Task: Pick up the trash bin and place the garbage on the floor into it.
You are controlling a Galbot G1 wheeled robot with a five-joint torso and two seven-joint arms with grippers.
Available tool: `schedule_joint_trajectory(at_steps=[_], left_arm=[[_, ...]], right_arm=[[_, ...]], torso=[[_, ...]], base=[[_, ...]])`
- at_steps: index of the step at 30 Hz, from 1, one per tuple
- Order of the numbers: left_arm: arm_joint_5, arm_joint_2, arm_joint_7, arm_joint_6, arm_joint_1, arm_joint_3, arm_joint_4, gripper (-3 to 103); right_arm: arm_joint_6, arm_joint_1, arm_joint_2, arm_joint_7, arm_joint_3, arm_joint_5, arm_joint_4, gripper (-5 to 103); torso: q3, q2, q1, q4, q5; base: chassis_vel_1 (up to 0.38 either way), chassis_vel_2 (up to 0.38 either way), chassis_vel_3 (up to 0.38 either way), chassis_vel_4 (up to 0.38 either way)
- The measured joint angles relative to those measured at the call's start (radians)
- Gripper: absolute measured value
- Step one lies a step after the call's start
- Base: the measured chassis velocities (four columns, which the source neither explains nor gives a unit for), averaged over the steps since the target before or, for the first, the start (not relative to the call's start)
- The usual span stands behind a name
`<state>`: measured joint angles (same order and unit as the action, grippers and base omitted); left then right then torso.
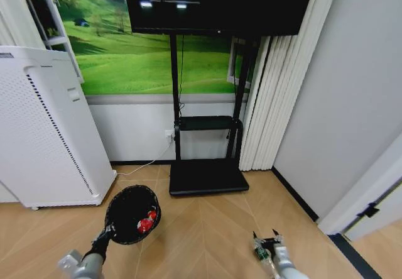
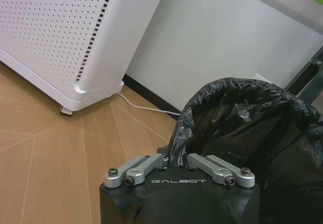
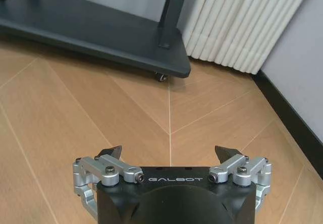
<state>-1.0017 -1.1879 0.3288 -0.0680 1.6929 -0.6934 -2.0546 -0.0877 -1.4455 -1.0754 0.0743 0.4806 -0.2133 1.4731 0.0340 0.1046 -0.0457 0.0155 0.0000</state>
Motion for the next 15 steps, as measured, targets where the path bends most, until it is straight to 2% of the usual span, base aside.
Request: schedule_joint_trajectory(at_steps=[12,15], left_arm=[[0.003,-0.005,-0.002,0.0,-0.015,0.014,0.017,3],[0.006,-0.006,-0.003,0.0,-0.022,0.016,0.028,3]], right_arm=[[-0.021,-0.008,0.03,-0.064,-0.01,0.033,-0.028,100],[-0.025,0.024,0.018,-0.08,-0.047,0.052,-0.102,100]], torso=[[0.0,0.0,0.0,-0.0003,0.0001],[0.0,0.0,0.0,-0.0005,0.0001]], base=[[0.0,0.0,0.0,0.0],[0.0,0.0,0.0,0.0]])
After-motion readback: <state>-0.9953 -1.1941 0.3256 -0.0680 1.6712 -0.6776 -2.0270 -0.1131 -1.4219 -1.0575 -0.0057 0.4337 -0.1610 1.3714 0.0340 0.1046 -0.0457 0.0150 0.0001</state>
